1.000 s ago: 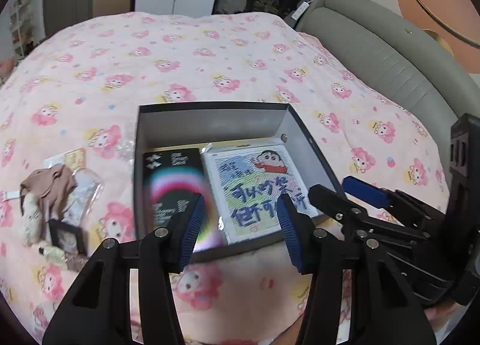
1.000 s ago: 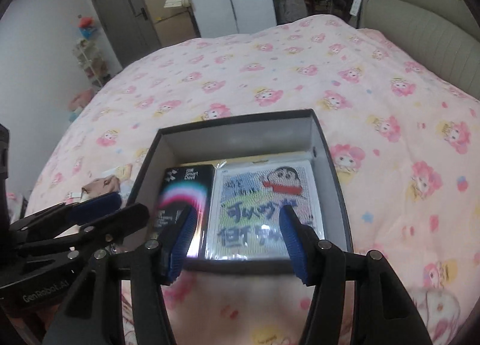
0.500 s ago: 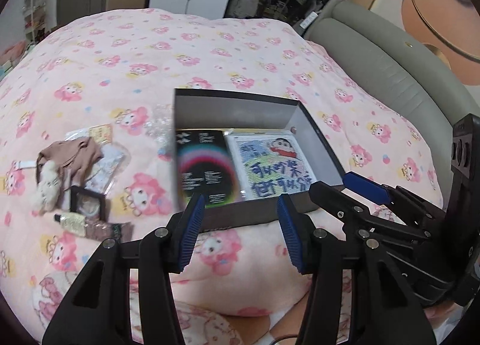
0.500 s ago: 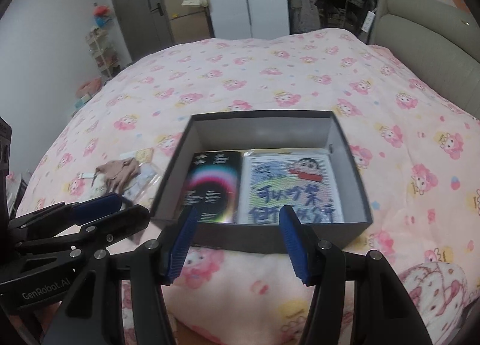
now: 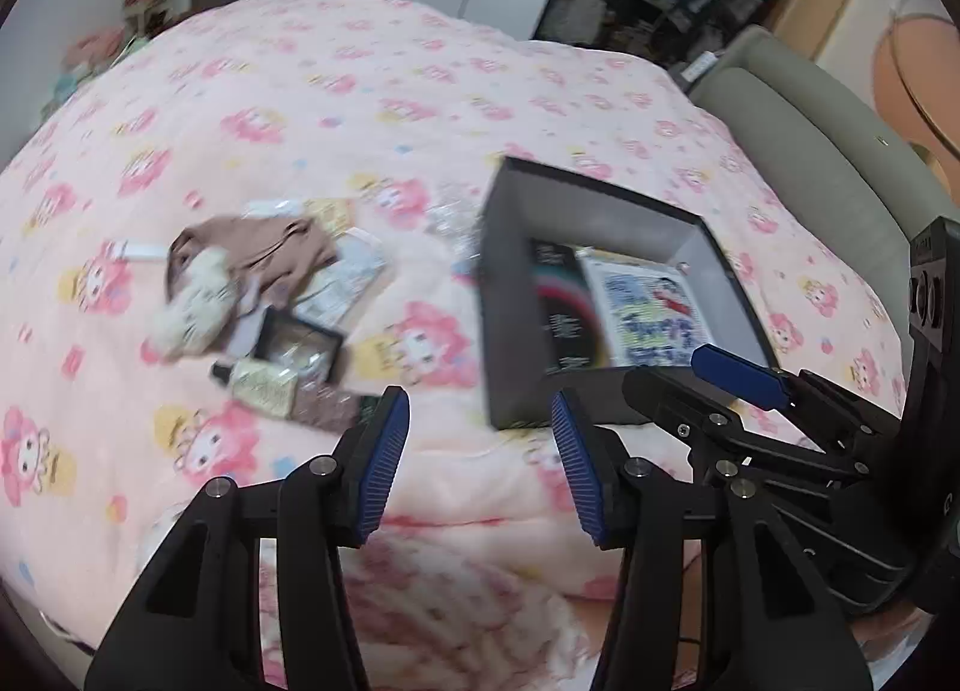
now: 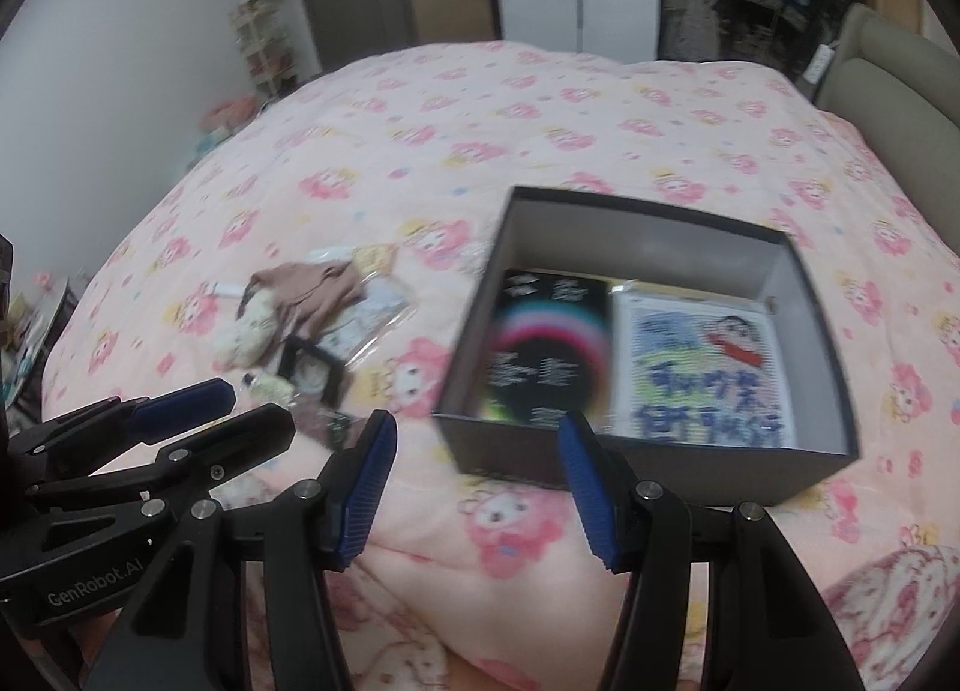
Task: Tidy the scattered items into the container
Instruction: 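Lift both grippers out and move them toward the cream tube, then grasp the white-and-brown cream tube with both grippers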
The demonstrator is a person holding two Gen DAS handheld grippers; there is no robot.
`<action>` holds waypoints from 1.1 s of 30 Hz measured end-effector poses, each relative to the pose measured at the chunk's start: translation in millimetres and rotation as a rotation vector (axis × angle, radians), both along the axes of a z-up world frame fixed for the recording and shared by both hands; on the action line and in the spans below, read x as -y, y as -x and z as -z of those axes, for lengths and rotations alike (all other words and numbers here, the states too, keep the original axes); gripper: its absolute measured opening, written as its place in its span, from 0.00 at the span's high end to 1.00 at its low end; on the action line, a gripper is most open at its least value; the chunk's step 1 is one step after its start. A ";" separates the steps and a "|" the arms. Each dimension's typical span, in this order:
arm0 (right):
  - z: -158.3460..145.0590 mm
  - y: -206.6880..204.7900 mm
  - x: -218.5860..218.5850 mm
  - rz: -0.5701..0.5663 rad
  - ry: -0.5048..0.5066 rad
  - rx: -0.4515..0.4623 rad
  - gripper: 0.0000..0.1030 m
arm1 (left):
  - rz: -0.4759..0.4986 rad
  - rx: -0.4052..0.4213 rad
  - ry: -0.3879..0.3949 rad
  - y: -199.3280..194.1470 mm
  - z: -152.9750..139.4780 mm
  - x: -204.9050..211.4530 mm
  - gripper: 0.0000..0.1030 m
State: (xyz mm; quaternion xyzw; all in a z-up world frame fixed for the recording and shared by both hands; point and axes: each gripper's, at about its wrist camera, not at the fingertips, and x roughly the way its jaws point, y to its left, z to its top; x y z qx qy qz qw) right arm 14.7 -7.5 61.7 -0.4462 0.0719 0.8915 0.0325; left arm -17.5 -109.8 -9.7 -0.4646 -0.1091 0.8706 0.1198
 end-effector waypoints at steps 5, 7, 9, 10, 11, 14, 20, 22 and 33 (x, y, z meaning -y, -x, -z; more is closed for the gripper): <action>18.2 21.8 30.7 -0.069 0.019 0.057 0.53 | -0.065 0.041 -0.020 0.2 20.8 34.7 0.53; 25.4 31.5 40.9 -0.091 0.029 0.075 0.53 | -0.086 0.059 -0.028 3.0 28.6 48.7 0.53; 33.4 41.3 51.6 -0.108 0.043 0.093 0.53 | -0.107 0.084 -0.042 6.8 35.9 60.9 0.53; 37.3 46.3 55.9 -0.117 0.052 0.102 0.53 | -0.121 0.105 -0.056 9.9 41.6 68.9 0.53; 41.7 52.0 59.8 -0.127 0.064 0.113 0.53 | -0.135 0.124 -0.067 13.2 46.1 75.1 0.52; 56.7 71.7 69.1 -0.154 0.106 0.146 0.53 | -0.207 0.201 -0.118 26.7 66.4 100.7 0.52; 94.8 108.4 86.6 -0.183 0.088 0.230 0.53 | -0.300 0.261 -0.173 52.5 92.9 150.0 0.52; 111.5 116.6 89.5 -0.187 0.082 0.270 0.53 | -0.295 0.285 -0.152 65.3 103.4 158.6 0.52; 162.5 111.5 82.2 -0.165 0.119 0.393 0.48 | -0.150 0.392 -0.149 111.5 142.6 153.7 0.52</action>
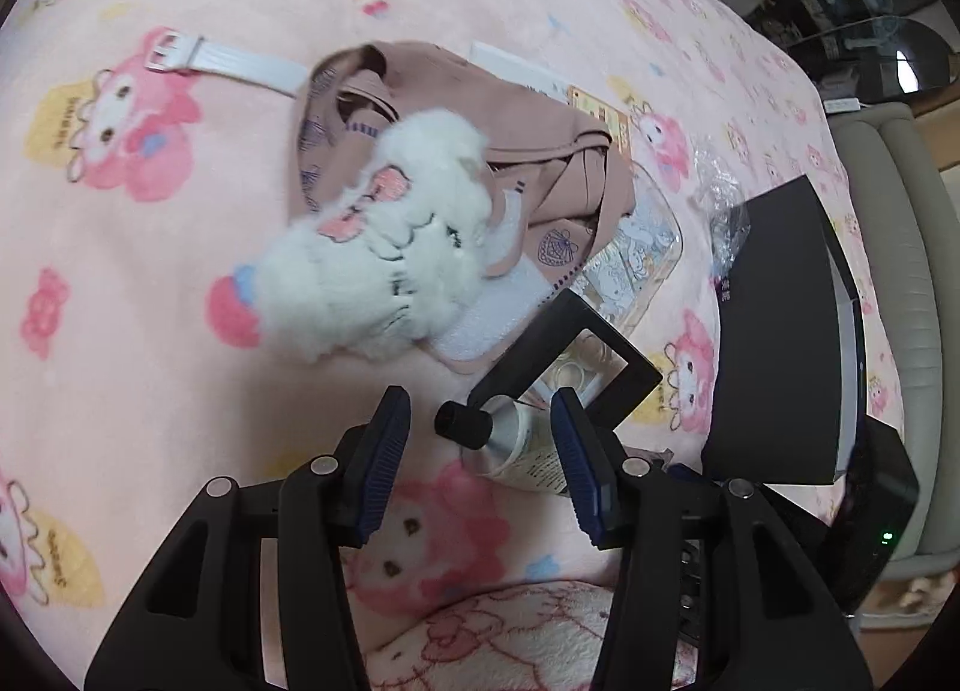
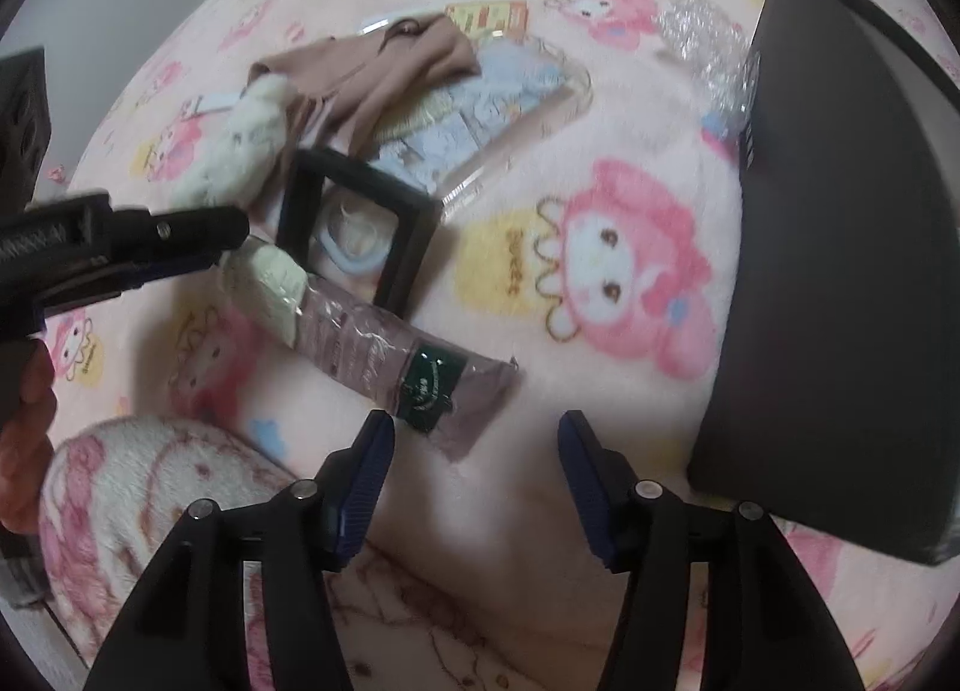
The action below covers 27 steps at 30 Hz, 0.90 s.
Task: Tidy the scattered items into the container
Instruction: 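Grasp the white-and-brown cream tube with both grippers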
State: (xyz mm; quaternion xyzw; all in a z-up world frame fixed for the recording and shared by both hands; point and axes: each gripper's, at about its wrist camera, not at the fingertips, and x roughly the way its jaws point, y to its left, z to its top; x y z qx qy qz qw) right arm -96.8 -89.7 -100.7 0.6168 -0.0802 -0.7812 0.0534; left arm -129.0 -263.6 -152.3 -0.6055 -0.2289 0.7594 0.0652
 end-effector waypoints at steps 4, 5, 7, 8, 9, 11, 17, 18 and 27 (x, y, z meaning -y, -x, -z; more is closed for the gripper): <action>13.0 5.9 -0.6 0.018 0.028 0.022 0.48 | 0.021 0.050 -0.099 8.7 14.2 2.2 0.52; 14.5 6.8 -0.6 0.014 0.038 0.022 0.48 | 0.012 0.062 -0.101 8.6 15.9 3.2 0.53; 11.6 5.9 -2.2 0.006 0.067 0.003 0.48 | 0.027 0.053 -0.106 5.0 12.6 2.2 0.54; 7.4 4.1 -4.0 0.004 0.097 -0.019 0.49 | 0.040 0.046 -0.105 2.6 9.1 -0.5 0.54; 3.7 2.3 -5.3 0.003 0.125 -0.030 0.49 | 0.055 0.039 -0.096 0.0 4.5 -3.3 0.54; -3.8 -1.6 -6.9 0.004 0.182 -0.045 0.50 | 0.080 0.026 -0.071 -4.1 -2.1 -8.8 0.54; -5.6 -8.0 -13.7 0.052 0.118 -0.056 0.49 | 0.009 0.021 -0.011 1.1 -5.5 2.8 0.53; -1.0 -5.8 -17.2 0.074 0.117 -0.037 0.49 | 0.012 0.023 -0.001 3.0 -4.3 4.1 0.53; 15.4 19.6 -22.4 0.068 0.234 0.017 0.43 | 0.144 0.067 0.057 5.9 1.9 -10.4 0.53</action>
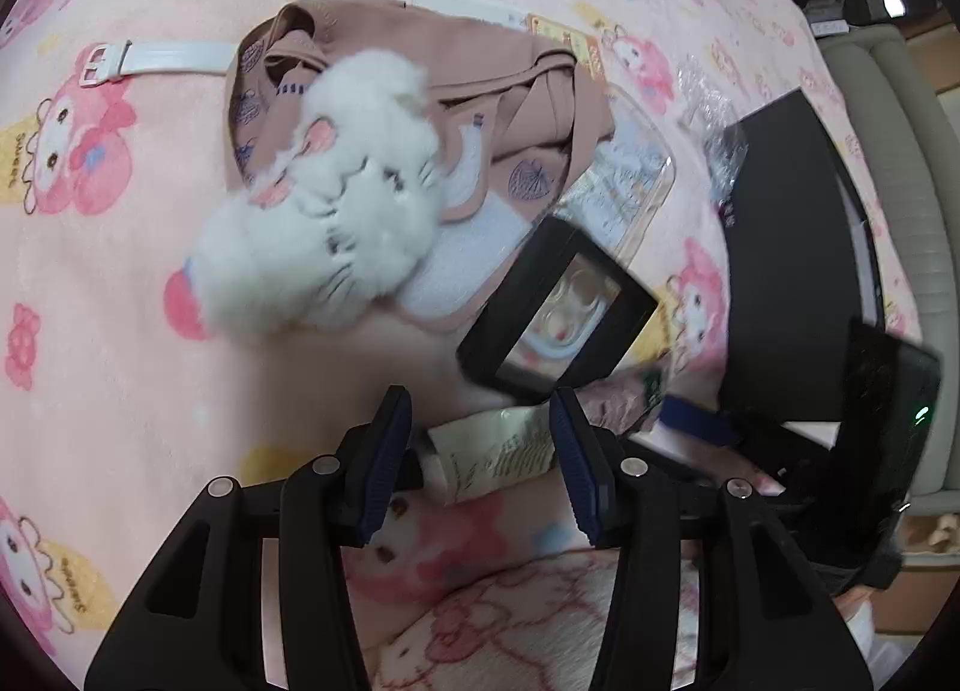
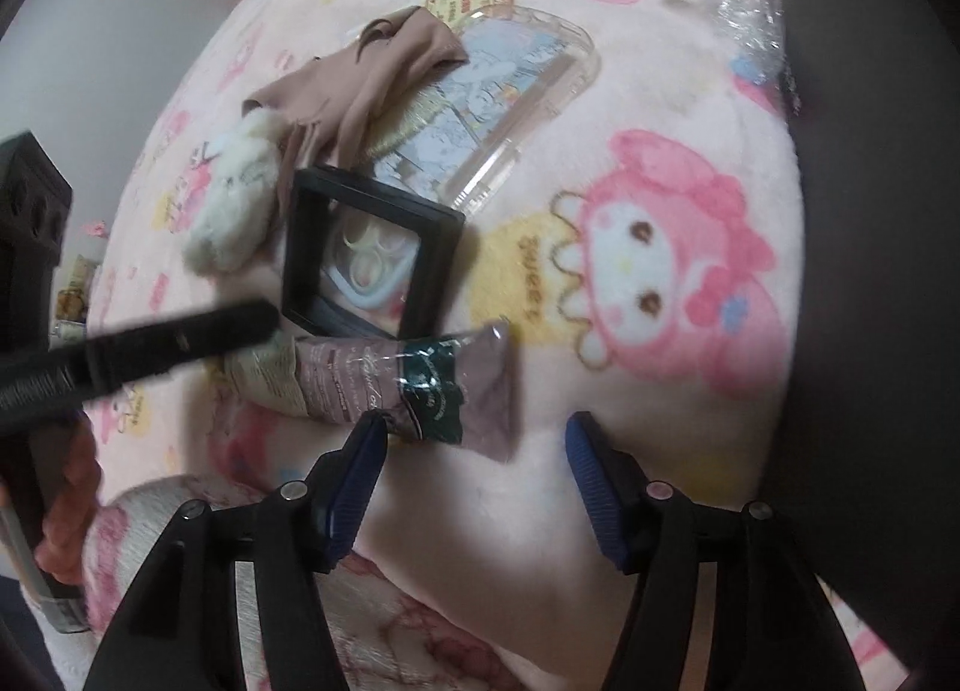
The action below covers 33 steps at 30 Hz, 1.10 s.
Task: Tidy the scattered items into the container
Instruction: 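Grasp the white-and-brown cream tube with both grippers, then lift the held tube with both grippers and carry it to the box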
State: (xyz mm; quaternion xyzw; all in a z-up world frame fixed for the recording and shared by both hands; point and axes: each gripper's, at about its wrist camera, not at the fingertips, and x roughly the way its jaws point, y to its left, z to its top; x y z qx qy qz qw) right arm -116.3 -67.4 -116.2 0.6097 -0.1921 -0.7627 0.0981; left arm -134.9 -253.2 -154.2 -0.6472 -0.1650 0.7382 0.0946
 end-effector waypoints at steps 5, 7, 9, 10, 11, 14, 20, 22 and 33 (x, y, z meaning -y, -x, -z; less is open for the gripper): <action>-14.2 -1.2 -2.5 0.001 0.016 -0.052 0.43 | -0.079 -0.013 0.053 -14.7 -2.8 21.4 0.50; -16.9 2.1 0.9 -0.002 0.003 -0.068 0.43 | -0.062 -0.004 0.012 -16.2 0.3 23.6 0.48; -10.3 8.7 8.5 -0.044 -0.026 -0.050 0.40 | -0.038 0.011 -0.021 -14.7 6.0 22.3 0.46; -8.3 10.6 11.6 -0.057 -0.020 -0.045 0.40 | -0.019 0.025 -0.045 -14.0 11.0 19.7 0.45; -5.5 11.2 11.3 -0.062 -0.005 -0.035 0.40 | -0.004 0.038 -0.058 -14.0 14.0 16.8 0.45; -8.1 13.7 9.5 -0.059 0.021 -0.035 0.41 | 0.011 0.019 -0.089 -16.8 10.5 15.6 0.45; -20.6 8.2 16.8 -0.081 -0.008 -0.063 0.49 | -0.020 0.009 -0.086 -22.6 0.2 14.6 0.45; -32.3 1.2 14.7 -0.076 -0.006 -0.079 0.49 | -0.022 -0.021 -0.087 -30.4 -15.0 12.2 0.45; -108.5 -52.2 -26.6 -0.023 -0.012 -0.221 0.49 | -0.013 -0.158 -0.125 -67.4 -83.8 -37.2 0.46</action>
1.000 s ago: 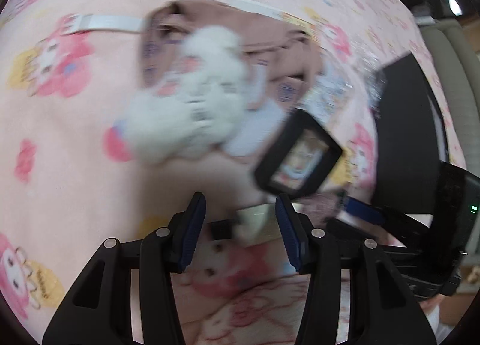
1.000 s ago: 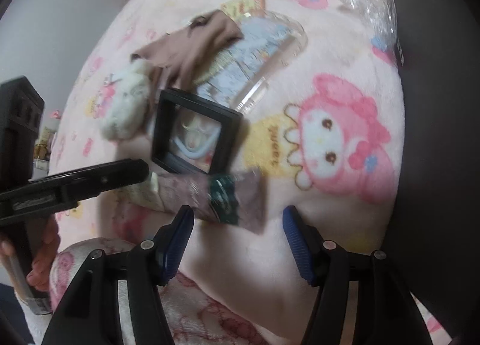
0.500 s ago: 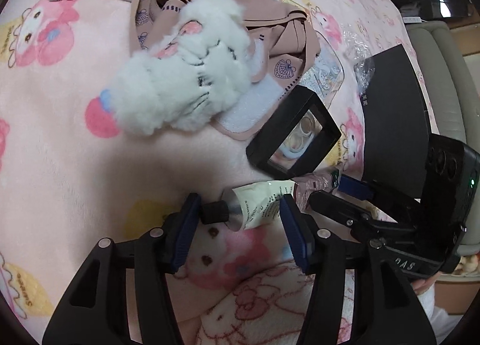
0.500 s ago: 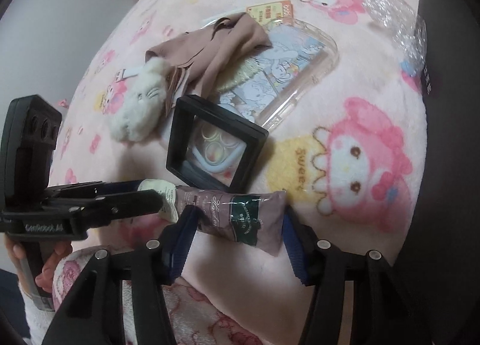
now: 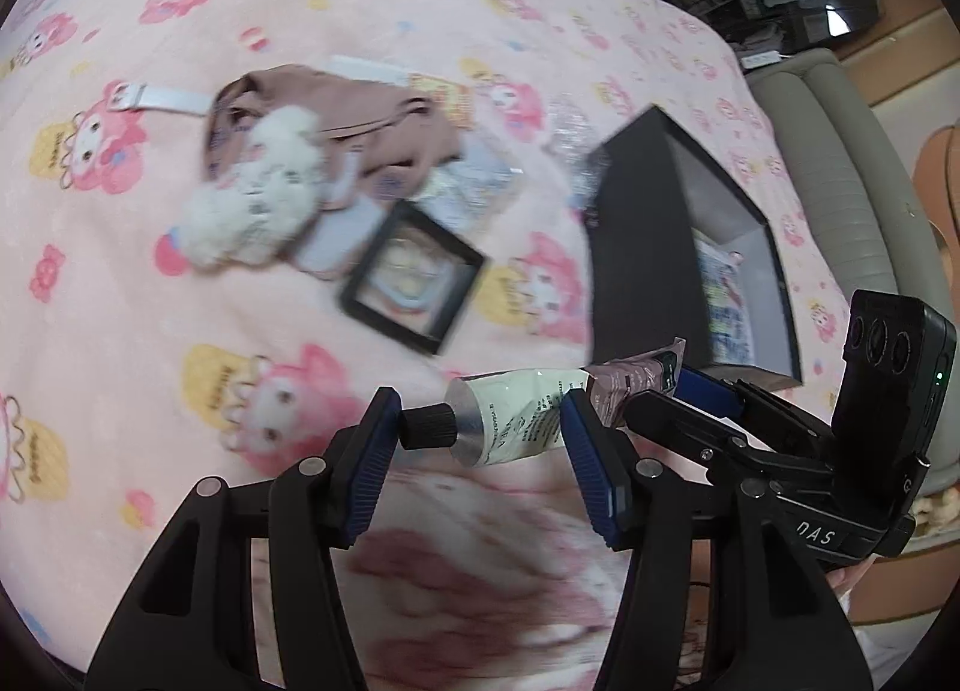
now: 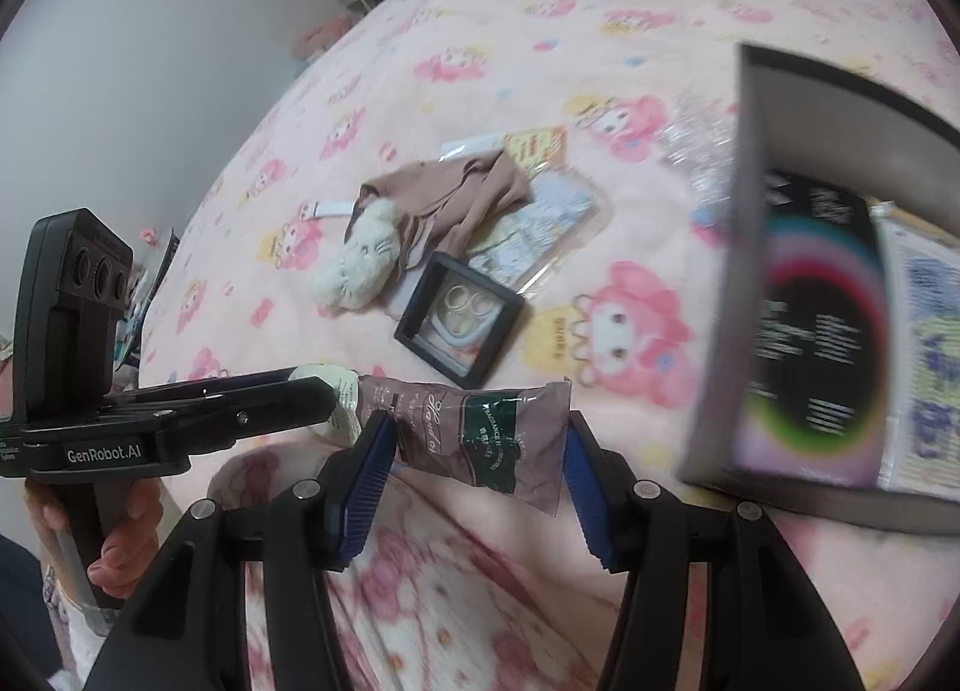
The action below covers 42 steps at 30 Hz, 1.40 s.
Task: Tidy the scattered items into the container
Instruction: 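Lift the held tube with both grippers and carry it to the box, then lower the tube with both grippers into the box behind the bag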
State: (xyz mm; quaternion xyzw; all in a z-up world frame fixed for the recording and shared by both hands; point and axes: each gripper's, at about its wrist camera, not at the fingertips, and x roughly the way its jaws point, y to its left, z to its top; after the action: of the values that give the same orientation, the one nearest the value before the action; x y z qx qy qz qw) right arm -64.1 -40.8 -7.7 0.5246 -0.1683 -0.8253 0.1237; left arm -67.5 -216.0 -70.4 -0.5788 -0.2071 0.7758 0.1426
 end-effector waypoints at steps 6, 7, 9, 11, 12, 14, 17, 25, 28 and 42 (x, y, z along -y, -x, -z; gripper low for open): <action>-21.3 -27.8 -42.5 0.067 -0.006 -0.047 0.49 | 0.053 -0.034 -0.017 8.2 -15.3 -57.4 0.46; -22.0 -29.8 -48.5 0.080 -0.009 -0.050 0.49 | 0.067 -0.030 -0.021 11.5 -16.9 -69.5 0.46; -25.9 -38.7 -70.0 0.112 -0.010 -0.052 0.49 | 0.092 -0.042 -0.018 16.2 -22.3 -89.9 0.46; -31.9 -46.5 -89.8 0.137 -0.014 -0.067 0.49 | 0.121 -0.065 -0.017 21.4 -30.5 -112.8 0.46; -37.1 -50.9 -102.5 0.151 -0.017 -0.079 0.49 | 0.132 -0.073 -0.018 24.8 -33.8 -123.1 0.46; -44.1 -55.3 -120.8 0.170 -0.022 -0.098 0.49 | 0.150 -0.087 -0.019 34.6 -39.3 -144.9 0.46; -49.5 -60.2 -151.5 0.208 -0.026 -0.121 0.49 | 0.182 -0.101 -0.008 50.9 -42.3 -178.0 0.46; -36.8 -54.0 -224.9 0.293 -0.016 -0.085 0.49 | 0.207 -0.071 -0.028 93.8 -26.1 -239.2 0.45; -36.1 -35.8 -244.4 0.278 -0.030 -0.066 0.50 | 0.169 -0.057 -0.054 114.7 -15.3 -247.8 0.44; 2.6 48.4 -288.5 0.231 -0.005 0.006 0.49 | 0.051 0.031 -0.071 188.4 36.4 -255.1 0.43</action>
State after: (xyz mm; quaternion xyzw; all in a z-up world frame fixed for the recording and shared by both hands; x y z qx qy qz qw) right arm -112.6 247.7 -10.3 0.5043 -0.2260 -0.8330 0.0259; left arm -255.9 39.1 -106.8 -0.5903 -0.2216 0.7551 0.1795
